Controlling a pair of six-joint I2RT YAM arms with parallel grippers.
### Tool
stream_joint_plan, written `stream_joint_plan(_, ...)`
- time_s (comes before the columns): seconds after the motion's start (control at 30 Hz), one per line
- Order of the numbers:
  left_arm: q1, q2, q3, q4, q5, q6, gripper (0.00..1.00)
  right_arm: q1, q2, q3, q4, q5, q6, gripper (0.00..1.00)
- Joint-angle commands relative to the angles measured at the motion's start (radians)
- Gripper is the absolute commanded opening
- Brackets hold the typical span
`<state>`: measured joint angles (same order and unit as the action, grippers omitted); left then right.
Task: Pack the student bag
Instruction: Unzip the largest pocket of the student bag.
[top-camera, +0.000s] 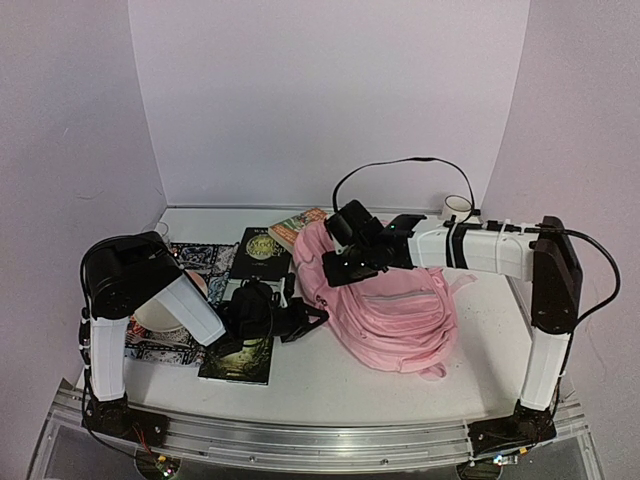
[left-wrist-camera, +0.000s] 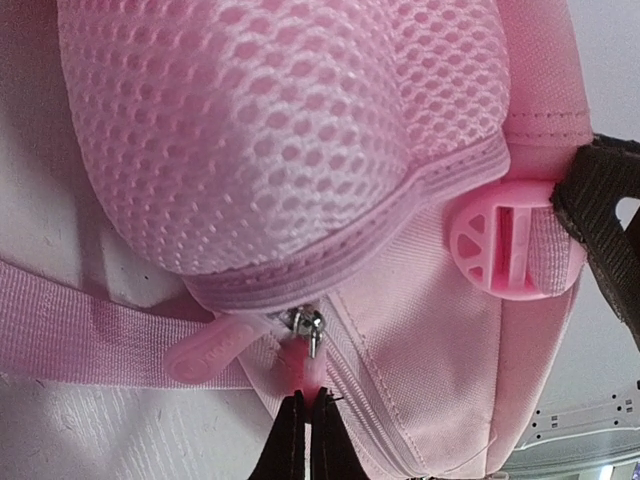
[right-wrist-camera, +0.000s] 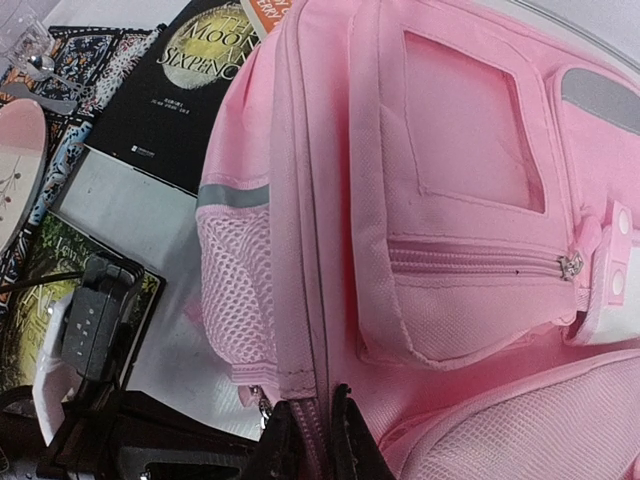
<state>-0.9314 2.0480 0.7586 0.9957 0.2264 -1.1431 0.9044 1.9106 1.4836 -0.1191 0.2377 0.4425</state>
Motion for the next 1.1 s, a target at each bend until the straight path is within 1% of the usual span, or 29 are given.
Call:
stream_joint_plan(0.0, -0.025, -0.035, -0.007, 0.033, 0.029, 0.017, 0.0, 0.002, 0.011, 0.104, 0.07, 0.07, -0.033, 0.0)
stream_joint_plan(0.1, -0.04, -0.028, -0.005, 0.033, 0.028, 0.019, 0.0, 0.002, 0.021, 0.122, 0.069, 0.081, -0.04, 0.0)
stream_joint_plan(0.23, -0.094, -0.018, 0.02, 0.033, 0.035, 0.047, 0.0, -0.005, 0.038, 0.149, 0.068, 0.09, -0.054, 0.0)
stream_joint_plan(0.5, -0.211, -0.069, 0.015, 0.033, 0.047, 0.173, 0.0, -0.027, 0.077, 0.208, 0.067, 0.095, -0.091, 0.0)
stream_joint_plan(0.7, -0.252, -0.099, 0.016, 0.03, 0.053, 0.261, 0.0, -0.033, 0.126, 0.253, 0.068, 0.076, -0.118, 0.0)
stream_joint_plan(0.87, -0.266, -0.074, 0.045, 0.023, 0.056, 0.279, 0.0, -0.032, 0.155, 0.271, 0.068, 0.048, -0.123, 0.0)
stream_joint_plan(1.0, -0.262, -0.094, 0.017, -0.007, -0.005, 0.3, 0.0, -0.033, 0.129, 0.231, 0.068, 0.028, -0.121, 0.0)
stream_joint_plan(1.07, -0.253, -0.112, -0.006, -0.025, -0.044, 0.301, 0.05, -0.032, 0.103, 0.202, 0.068, 0.013, -0.12, 0.04)
